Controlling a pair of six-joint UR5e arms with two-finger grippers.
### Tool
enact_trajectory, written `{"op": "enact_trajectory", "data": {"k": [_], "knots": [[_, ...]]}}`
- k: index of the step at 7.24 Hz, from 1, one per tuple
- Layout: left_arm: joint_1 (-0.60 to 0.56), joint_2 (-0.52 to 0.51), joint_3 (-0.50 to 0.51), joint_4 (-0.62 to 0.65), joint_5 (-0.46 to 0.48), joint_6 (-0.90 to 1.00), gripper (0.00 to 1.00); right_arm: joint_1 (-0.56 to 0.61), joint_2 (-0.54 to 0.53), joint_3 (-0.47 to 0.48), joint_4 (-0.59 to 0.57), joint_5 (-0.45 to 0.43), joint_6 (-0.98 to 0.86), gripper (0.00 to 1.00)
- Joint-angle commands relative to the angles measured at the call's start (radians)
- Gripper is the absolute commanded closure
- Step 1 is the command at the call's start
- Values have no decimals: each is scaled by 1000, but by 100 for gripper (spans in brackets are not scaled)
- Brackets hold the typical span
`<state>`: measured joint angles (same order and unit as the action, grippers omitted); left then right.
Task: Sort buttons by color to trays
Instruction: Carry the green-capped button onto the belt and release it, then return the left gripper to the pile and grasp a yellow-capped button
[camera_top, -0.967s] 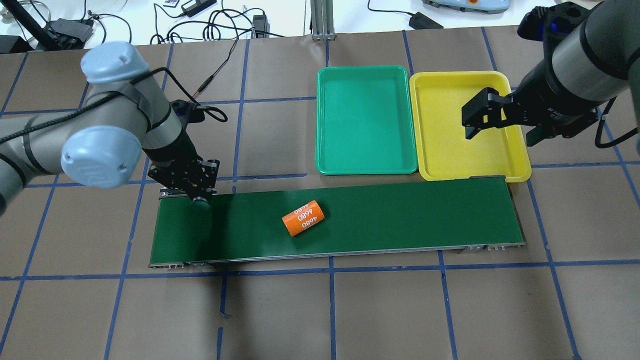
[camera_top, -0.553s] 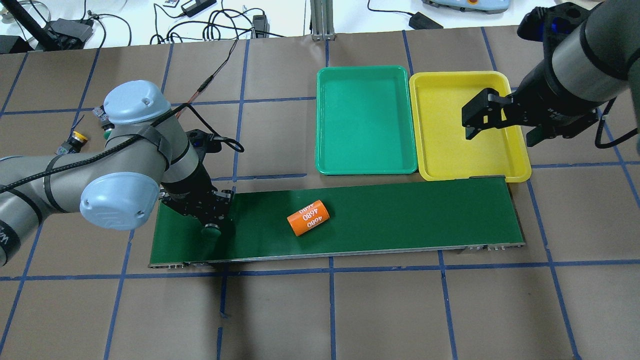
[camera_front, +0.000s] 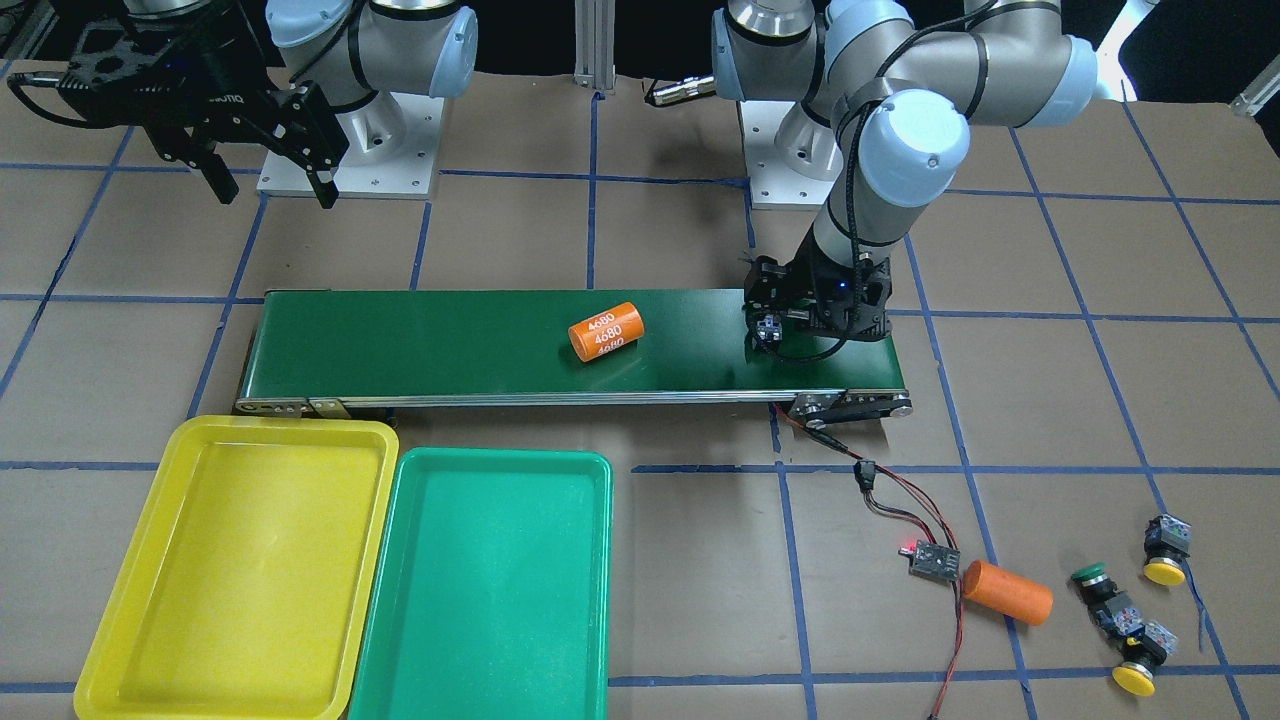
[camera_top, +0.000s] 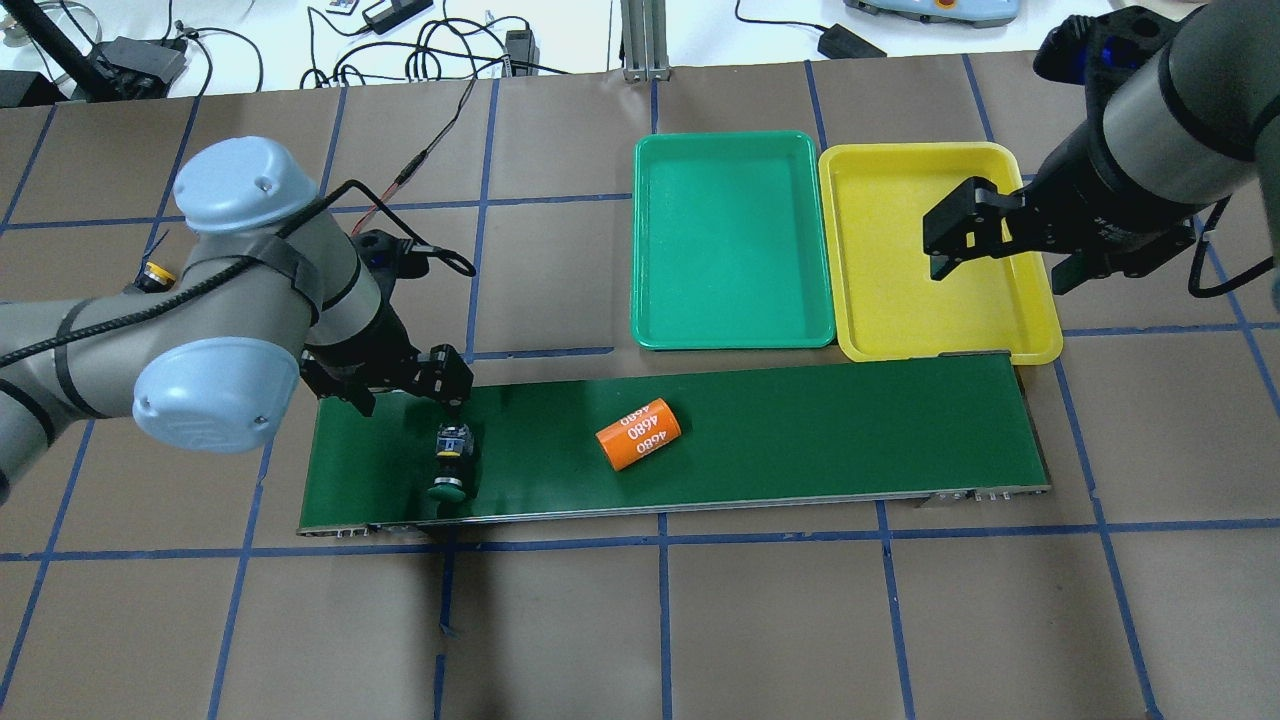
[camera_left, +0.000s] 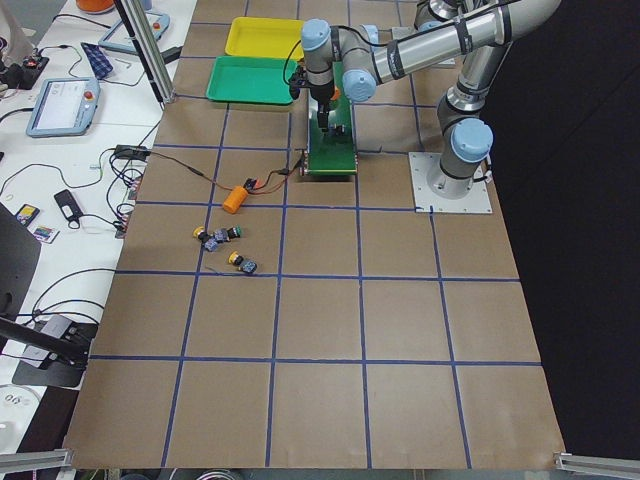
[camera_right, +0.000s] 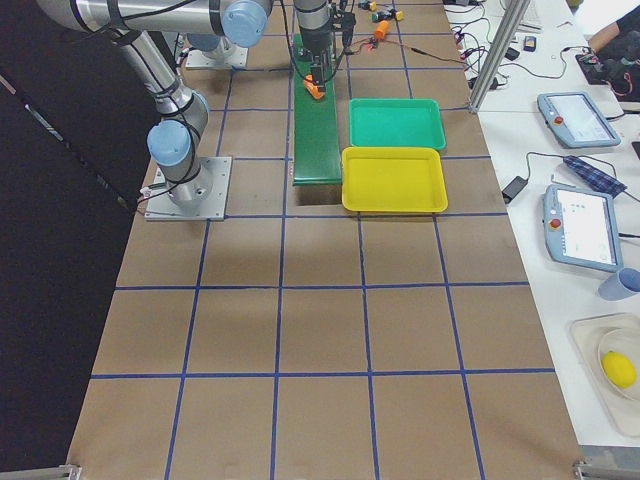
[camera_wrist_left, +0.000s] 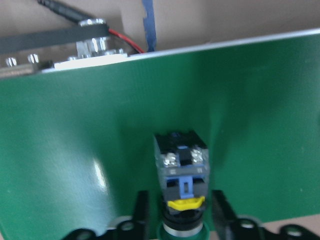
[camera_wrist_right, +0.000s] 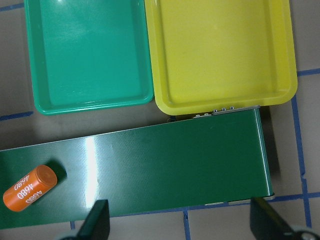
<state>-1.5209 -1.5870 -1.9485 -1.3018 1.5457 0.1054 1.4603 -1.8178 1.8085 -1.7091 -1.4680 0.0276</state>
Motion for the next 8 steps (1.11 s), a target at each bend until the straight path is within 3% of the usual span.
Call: {"op": "enact_trajectory", "data": {"k": [1, 3, 6, 7, 8], "knots": [[156, -39, 219, -205, -7, 108, 0, 0, 2, 0, 0, 0, 0, 0], [293, -111, 282, -151, 11, 392, 0, 2, 0, 0, 3, -2, 0, 0], [450, -342, 296, 277, 51, 727, 0, 2, 0, 0, 0, 0, 0, 0], [512, -428, 336, 380, 77, 849, 0, 2, 2, 0, 0, 0, 0, 0], [539, -509, 420, 384, 76, 941, 0, 2, 2, 0, -1, -2, -1, 0]]}}
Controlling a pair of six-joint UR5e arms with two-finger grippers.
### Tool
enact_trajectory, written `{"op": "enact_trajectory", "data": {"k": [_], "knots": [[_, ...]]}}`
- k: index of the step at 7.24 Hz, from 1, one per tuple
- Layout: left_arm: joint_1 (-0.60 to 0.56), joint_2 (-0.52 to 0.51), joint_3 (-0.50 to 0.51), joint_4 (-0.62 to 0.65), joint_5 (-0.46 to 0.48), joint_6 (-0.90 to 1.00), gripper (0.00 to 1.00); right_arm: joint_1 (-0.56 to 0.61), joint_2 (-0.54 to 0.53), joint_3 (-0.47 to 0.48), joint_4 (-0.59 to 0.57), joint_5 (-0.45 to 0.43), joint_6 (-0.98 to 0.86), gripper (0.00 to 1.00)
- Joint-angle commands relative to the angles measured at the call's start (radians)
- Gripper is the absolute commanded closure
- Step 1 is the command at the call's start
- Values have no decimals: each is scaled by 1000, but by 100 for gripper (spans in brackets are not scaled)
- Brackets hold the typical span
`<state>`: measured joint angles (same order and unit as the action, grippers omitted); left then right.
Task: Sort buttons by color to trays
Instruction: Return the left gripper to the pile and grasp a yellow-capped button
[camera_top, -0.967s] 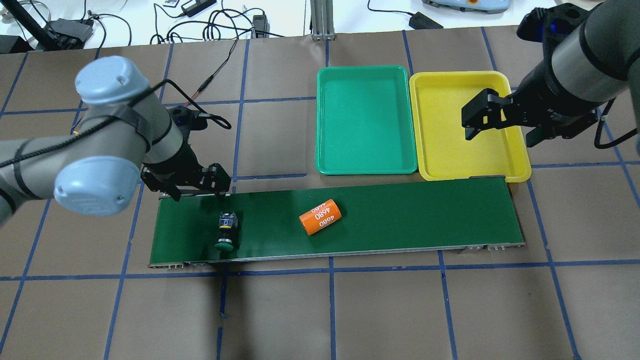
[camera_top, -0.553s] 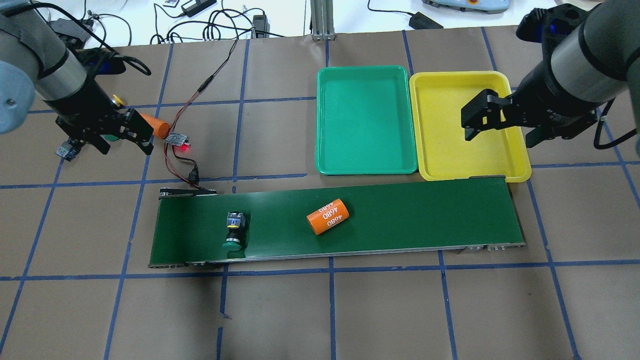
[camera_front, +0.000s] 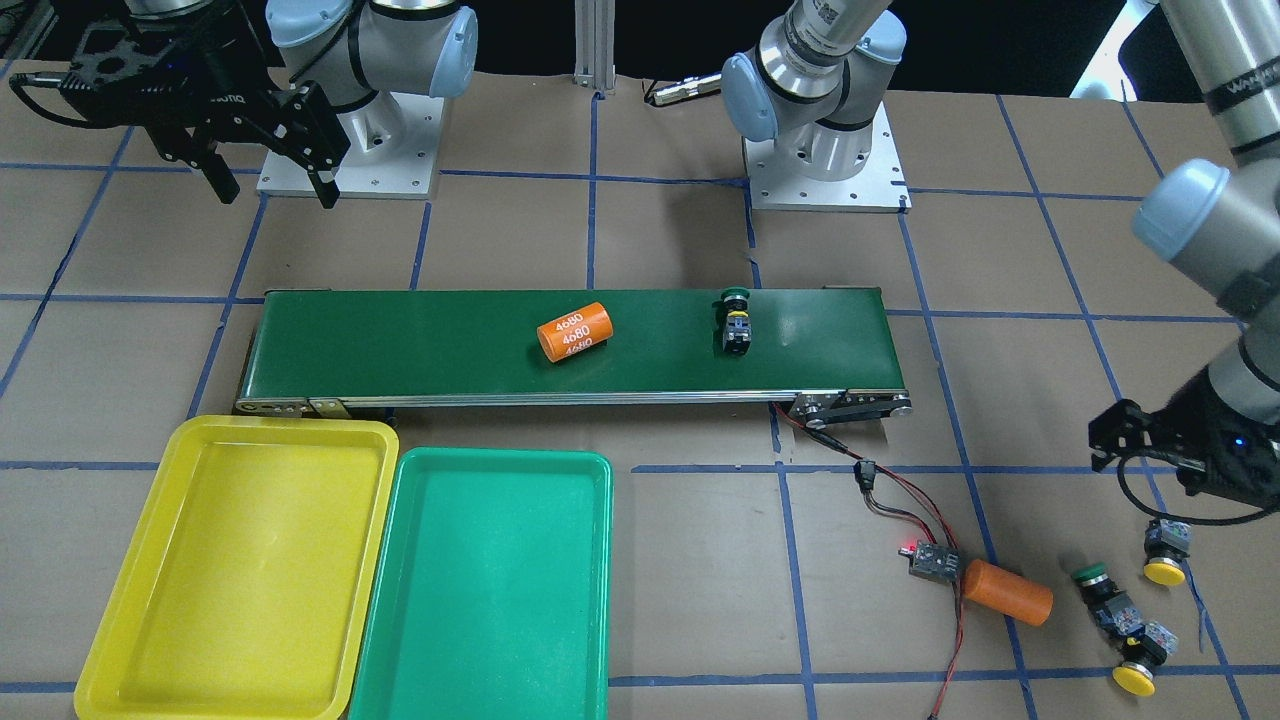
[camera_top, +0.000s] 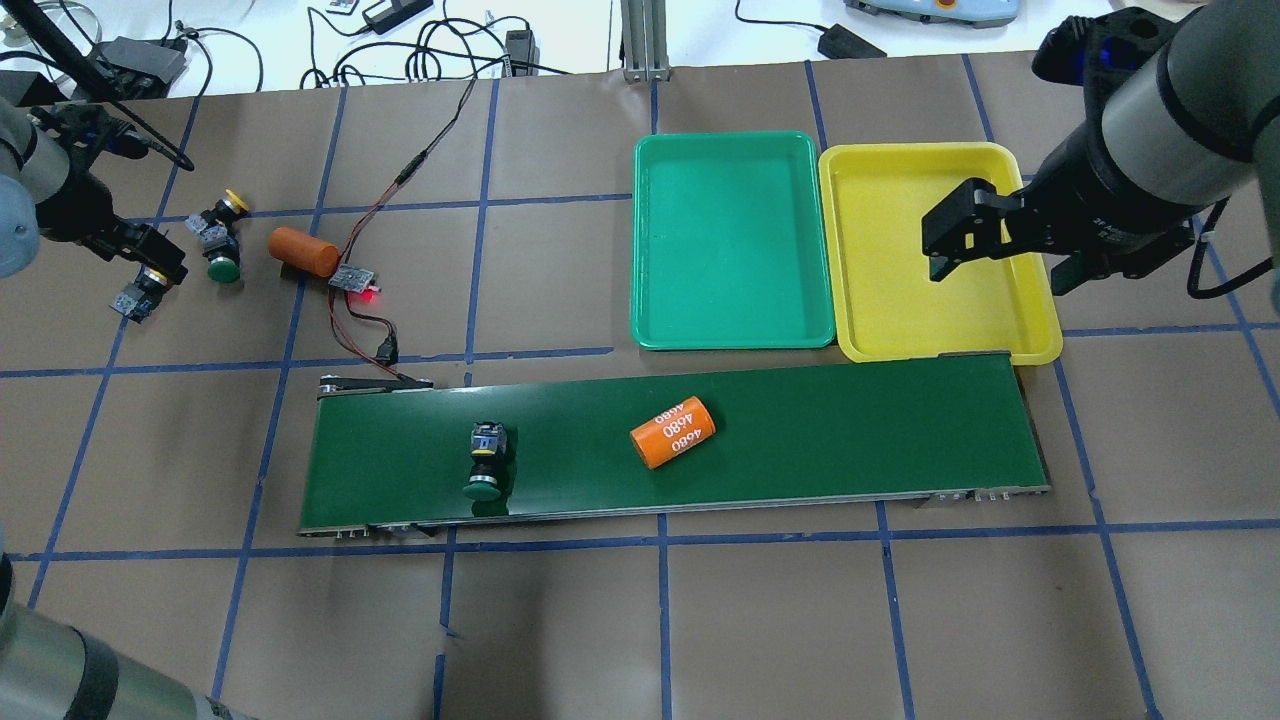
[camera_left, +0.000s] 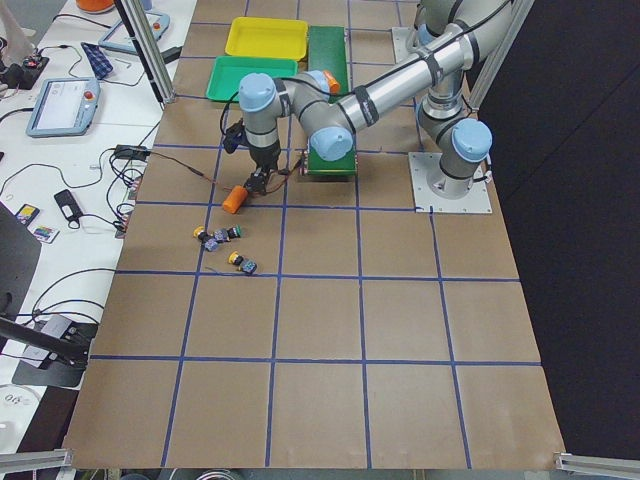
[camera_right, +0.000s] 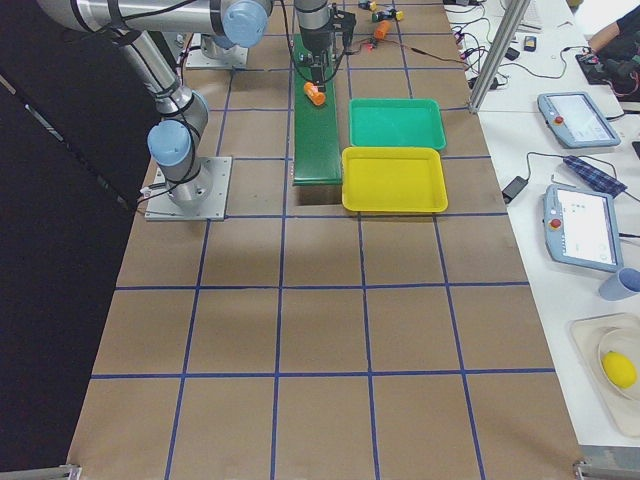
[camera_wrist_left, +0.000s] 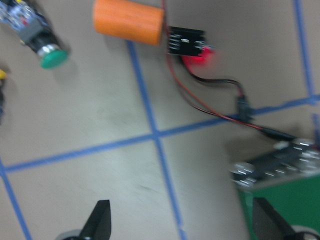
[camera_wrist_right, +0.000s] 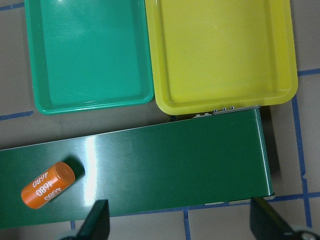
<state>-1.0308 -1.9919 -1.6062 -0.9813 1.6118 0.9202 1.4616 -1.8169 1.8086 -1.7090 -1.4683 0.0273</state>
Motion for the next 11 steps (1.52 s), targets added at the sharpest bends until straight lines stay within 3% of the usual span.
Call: {"op": "enact_trajectory", "data": {"k": [1, 3, 6, 7, 9, 10, 11], "knots": [[52, -172, 165, 56, 8, 141, 0, -1, 1, 0, -3, -1, -1, 0], [73, -272, 195, 64, -3, 172, 0, 0, 1, 0, 2, -3, -1, 0], [106, -320, 212, 70, -6, 189, 0, 0, 1, 0, 0, -3, -1, 0], [106, -324, 203, 69, -21, 189, 17, 0, 1, 0, 6, -3, 0, 0], [97, -299, 197, 52, -17, 186, 88, 0, 1, 0, 11, -3, 0, 0], [89, -274, 190, 11, -18, 178, 99, 0, -1, 0, 14, -6, 0, 0], [83, -227, 180, -79, -18, 155, 100, 0, -1, 0, 15, -6, 0, 0]]}}
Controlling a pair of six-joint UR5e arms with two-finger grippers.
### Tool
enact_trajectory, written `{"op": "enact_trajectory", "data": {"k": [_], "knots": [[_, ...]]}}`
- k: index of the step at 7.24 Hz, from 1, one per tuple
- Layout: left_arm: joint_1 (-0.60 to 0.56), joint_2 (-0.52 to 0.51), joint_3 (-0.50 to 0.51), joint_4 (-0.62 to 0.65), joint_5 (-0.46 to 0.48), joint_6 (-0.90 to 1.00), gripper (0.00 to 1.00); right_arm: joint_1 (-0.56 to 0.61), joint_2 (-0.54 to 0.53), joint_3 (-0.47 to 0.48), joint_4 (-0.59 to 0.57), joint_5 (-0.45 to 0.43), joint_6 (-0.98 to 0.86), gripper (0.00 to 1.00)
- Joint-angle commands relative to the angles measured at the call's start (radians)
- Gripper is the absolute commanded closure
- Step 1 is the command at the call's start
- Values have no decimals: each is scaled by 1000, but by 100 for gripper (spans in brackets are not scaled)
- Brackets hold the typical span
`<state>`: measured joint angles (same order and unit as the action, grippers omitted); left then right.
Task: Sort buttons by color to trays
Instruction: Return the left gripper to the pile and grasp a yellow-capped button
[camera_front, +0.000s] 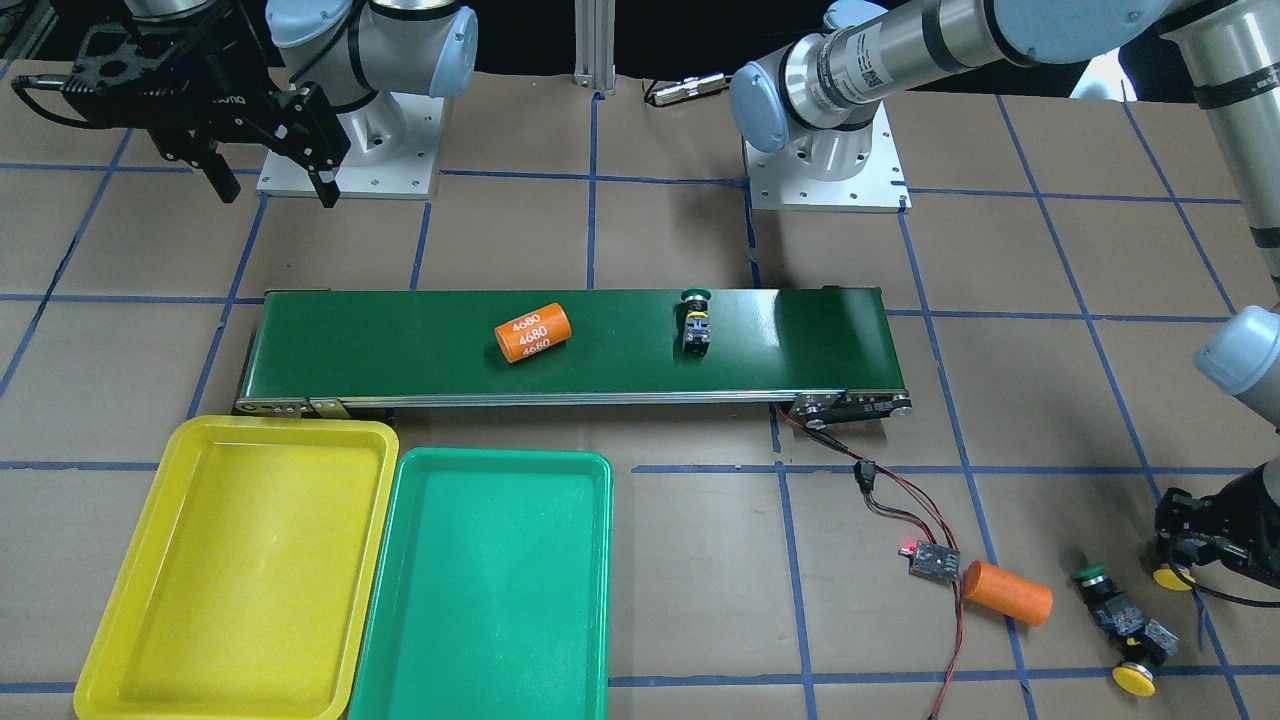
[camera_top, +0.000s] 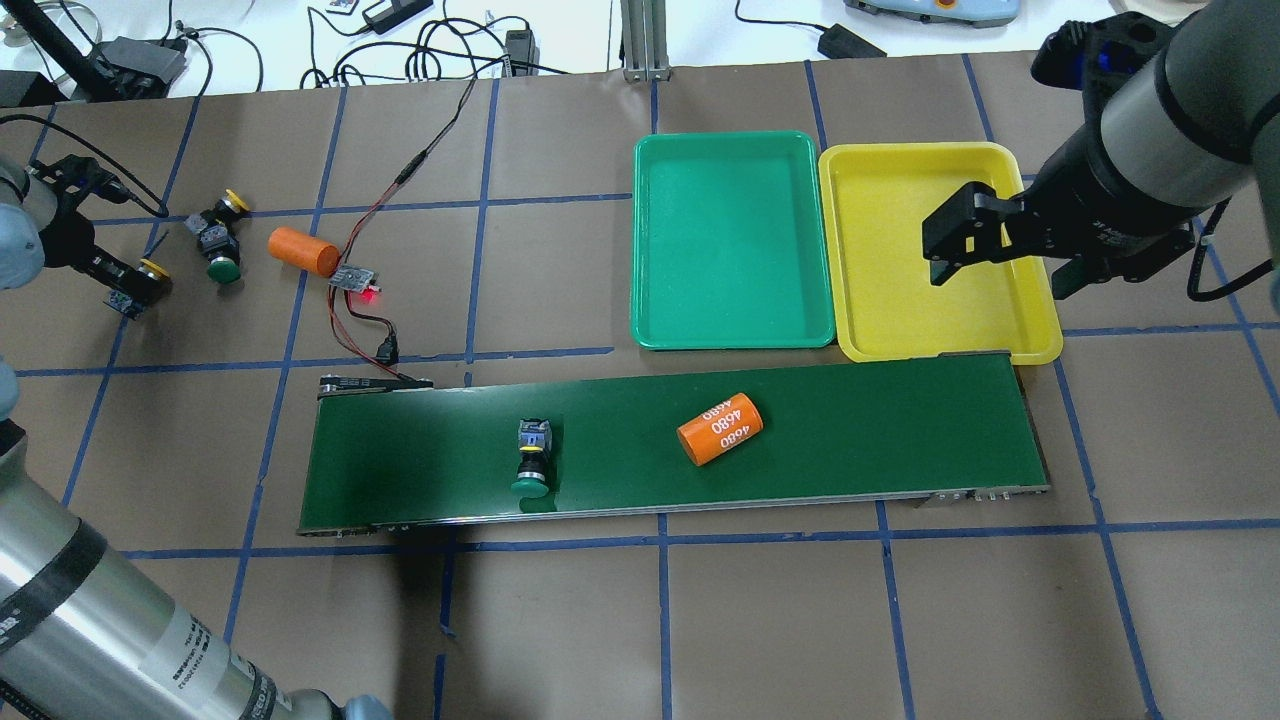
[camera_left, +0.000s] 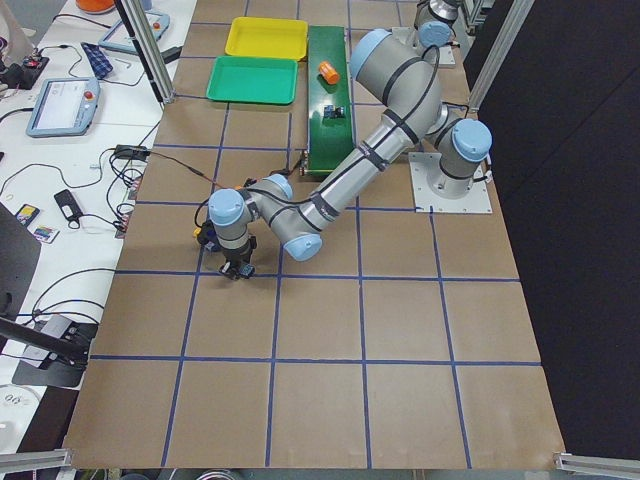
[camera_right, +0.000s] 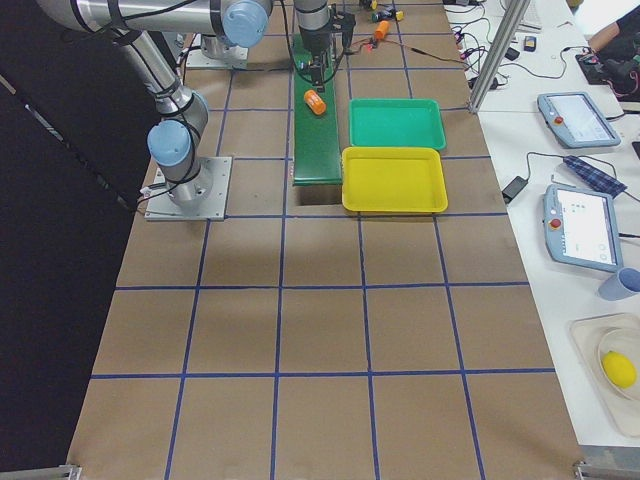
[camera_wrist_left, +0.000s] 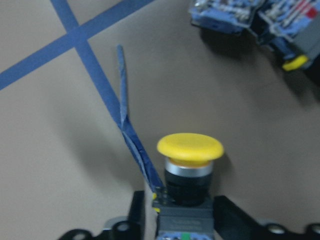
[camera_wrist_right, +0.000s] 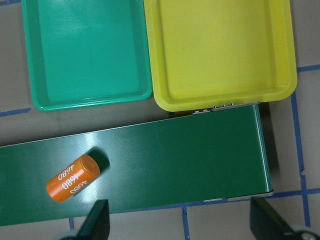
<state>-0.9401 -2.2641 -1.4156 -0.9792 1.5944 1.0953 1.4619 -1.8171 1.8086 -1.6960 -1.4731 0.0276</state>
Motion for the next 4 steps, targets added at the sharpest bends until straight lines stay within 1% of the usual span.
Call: {"op": "enact_trajectory", "data": {"k": [1, 2, 3, 4], "knots": [[-11, 88, -11, -175, -1, -52, 100, 0, 1, 2, 2, -1, 0, 0], [-34, 144, -11, -243, 1, -96, 100, 0, 1, 0, -13, 4, -1, 0], [-99, 223, -19, -362, -1, -195, 100, 0, 1, 2, -11, 4, -1, 0], [-200, 307, -58, -448, -10, -374, 100, 0, 1, 0, -13, 4, -1, 0]]}}
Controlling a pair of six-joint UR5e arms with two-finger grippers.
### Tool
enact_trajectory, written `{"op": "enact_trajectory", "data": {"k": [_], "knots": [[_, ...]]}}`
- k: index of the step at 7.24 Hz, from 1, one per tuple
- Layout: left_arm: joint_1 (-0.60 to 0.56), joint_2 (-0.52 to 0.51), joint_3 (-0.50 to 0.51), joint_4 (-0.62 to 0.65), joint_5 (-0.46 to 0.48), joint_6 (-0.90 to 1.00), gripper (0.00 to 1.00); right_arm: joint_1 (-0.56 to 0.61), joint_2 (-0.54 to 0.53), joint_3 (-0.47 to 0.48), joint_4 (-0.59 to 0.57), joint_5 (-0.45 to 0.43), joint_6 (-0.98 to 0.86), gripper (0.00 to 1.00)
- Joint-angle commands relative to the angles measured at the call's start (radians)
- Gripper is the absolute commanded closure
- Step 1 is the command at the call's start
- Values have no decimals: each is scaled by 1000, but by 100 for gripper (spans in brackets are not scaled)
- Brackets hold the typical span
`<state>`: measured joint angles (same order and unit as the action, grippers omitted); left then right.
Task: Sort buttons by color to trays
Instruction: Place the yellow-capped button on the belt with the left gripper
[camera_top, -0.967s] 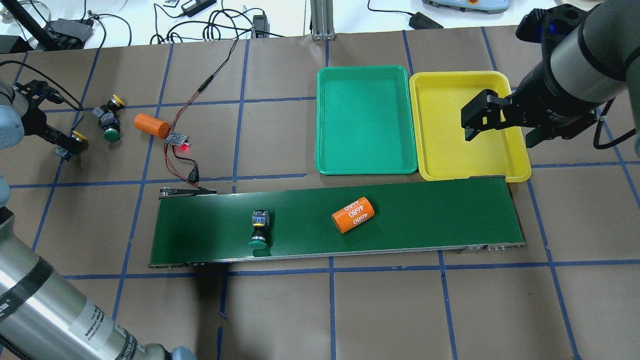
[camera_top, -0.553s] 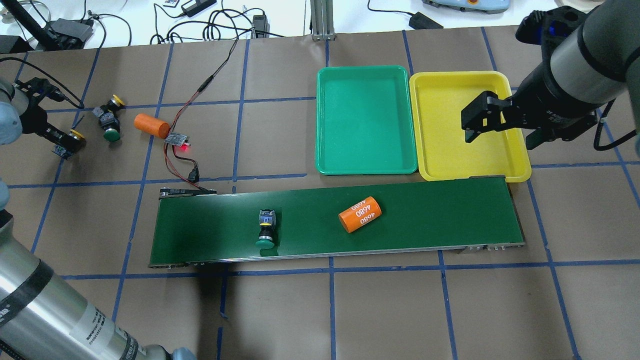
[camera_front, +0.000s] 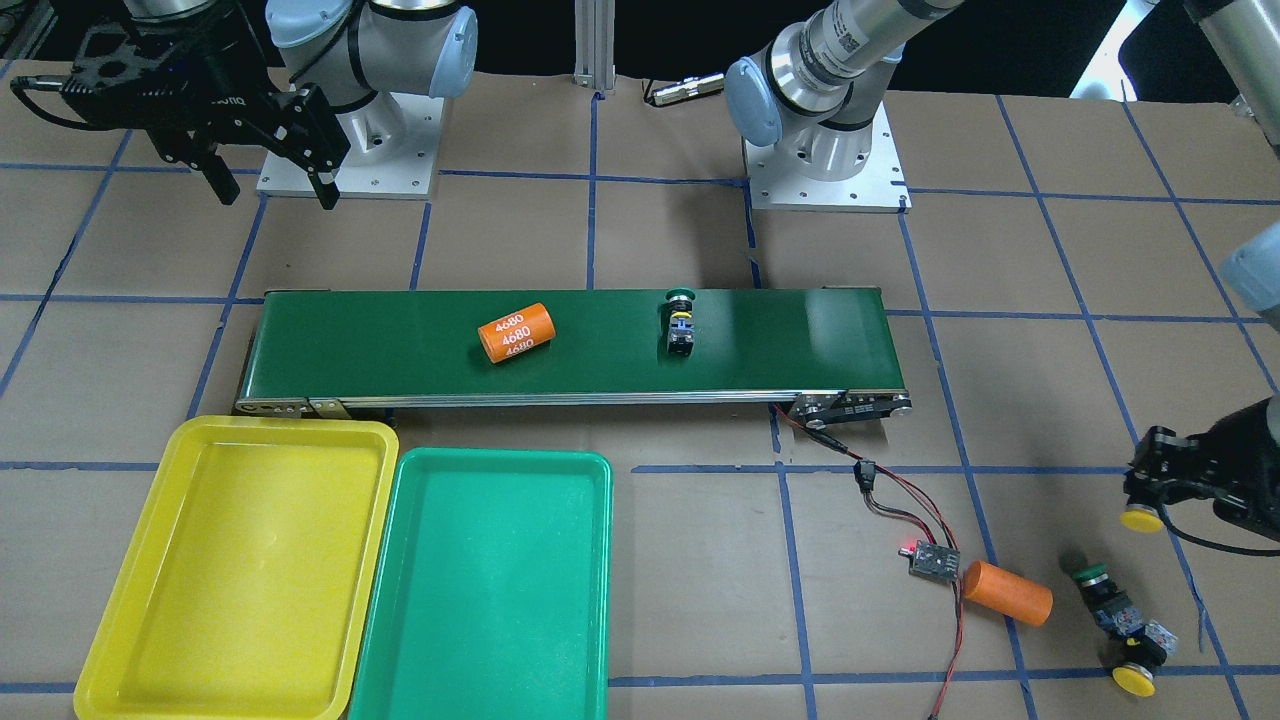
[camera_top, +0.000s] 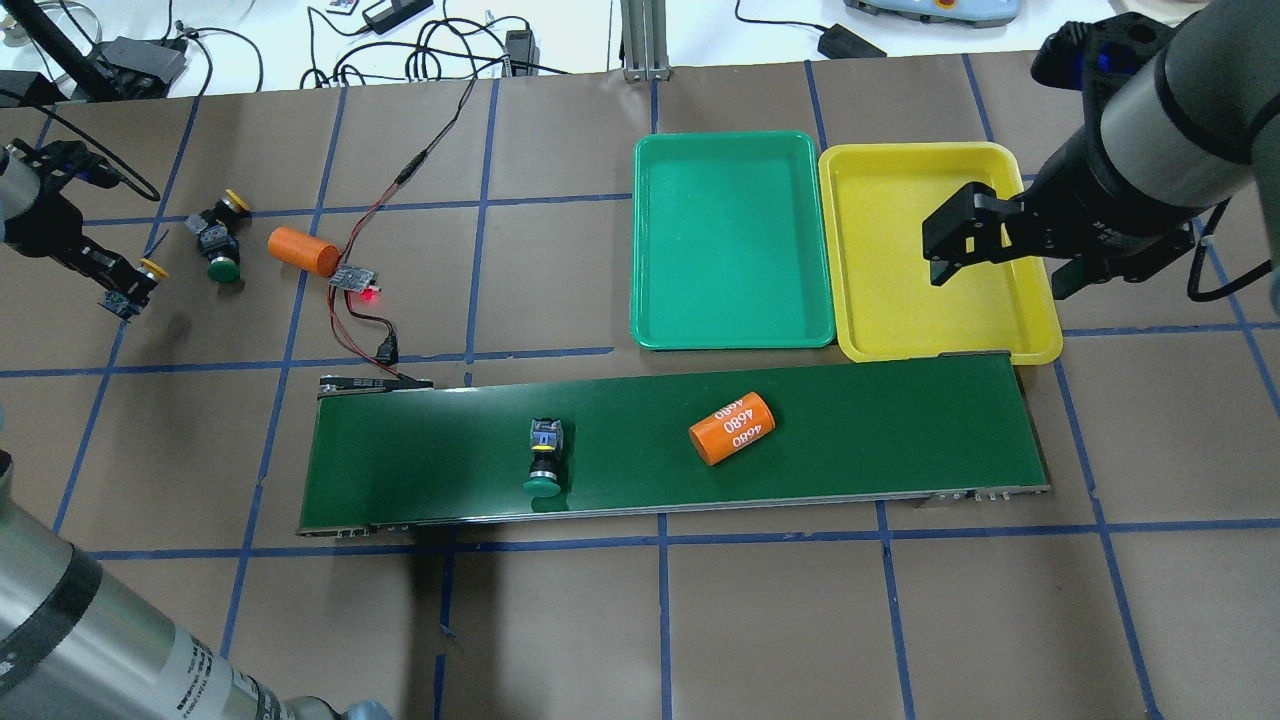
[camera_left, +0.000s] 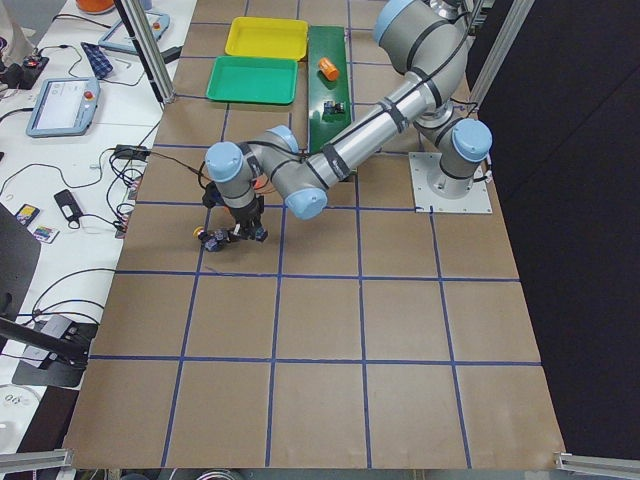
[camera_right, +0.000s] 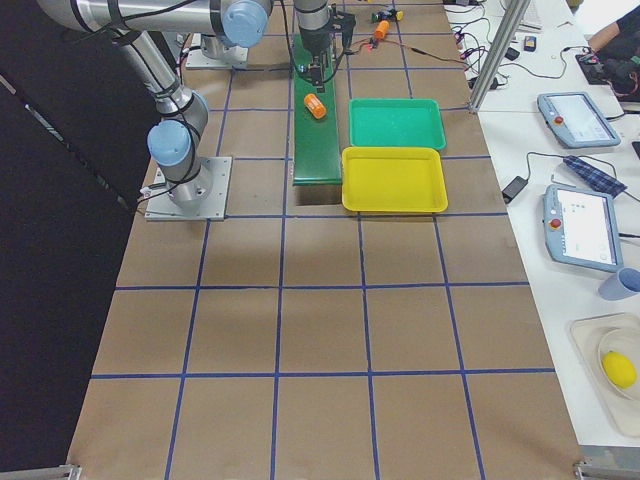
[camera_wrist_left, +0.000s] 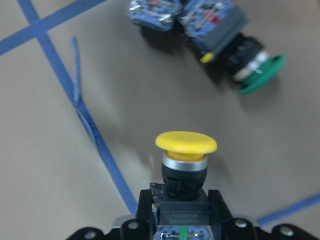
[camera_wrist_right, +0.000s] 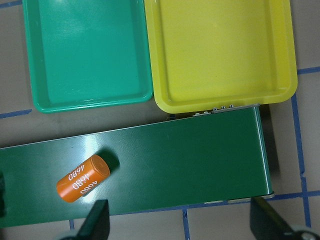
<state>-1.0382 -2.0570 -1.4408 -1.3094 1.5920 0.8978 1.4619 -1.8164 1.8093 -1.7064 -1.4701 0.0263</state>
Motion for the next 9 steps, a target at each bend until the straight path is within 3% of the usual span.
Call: {"op": "enact_trajectory", "data": {"k": [1, 4, 6, 8, 9], "knots": [[-197, 191, -118, -126, -33, -342, 100, 0, 0, -1, -2, 2, 0, 0], [-426, 401, -398, -97, -76, -734, 100, -2, 0, -1, -2, 1, -2, 0], [-567, 439, -540, 77, -84, -859, 100, -2, 2, -1, -5, 1, -2, 0], [-574, 457, -614, 151, -89, -916, 100, -2, 2, -1, -5, 1, -2, 0], [-574, 457, -647, 160, -87, -916, 87, -2, 2, -1, -7, 1, -3, 0]]}}
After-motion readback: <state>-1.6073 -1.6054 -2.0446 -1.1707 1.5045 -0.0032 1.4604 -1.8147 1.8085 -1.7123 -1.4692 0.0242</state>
